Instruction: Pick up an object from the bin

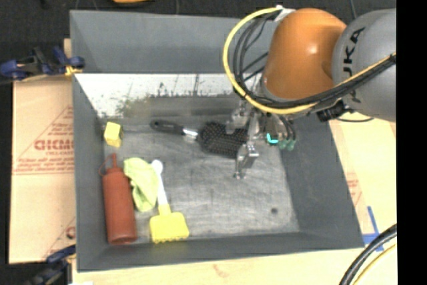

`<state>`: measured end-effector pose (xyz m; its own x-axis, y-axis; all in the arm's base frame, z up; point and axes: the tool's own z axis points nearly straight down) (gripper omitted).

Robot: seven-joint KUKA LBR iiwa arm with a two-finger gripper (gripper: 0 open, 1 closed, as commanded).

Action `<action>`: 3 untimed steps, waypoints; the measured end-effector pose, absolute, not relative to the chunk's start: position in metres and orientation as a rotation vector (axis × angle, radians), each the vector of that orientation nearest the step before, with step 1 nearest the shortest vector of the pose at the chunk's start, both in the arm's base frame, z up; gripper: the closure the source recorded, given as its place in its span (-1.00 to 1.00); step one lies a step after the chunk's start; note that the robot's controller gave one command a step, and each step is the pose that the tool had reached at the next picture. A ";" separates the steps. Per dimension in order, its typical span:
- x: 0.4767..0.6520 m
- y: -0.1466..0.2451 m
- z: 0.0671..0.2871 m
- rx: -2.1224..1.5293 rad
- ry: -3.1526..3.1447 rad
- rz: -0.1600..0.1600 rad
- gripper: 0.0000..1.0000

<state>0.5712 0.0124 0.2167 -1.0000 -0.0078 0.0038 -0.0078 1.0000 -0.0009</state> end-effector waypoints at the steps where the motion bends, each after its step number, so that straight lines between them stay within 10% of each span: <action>1: 0.573 0.012 0.221 0.012 -3.146 0.001 -1.00; 3: 0.642 0.001 0.142 -0.308 -3.133 -0.002 -1.00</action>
Offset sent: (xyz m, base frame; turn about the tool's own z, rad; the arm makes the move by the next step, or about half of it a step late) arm 0.0701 -0.0099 -0.1467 0.2649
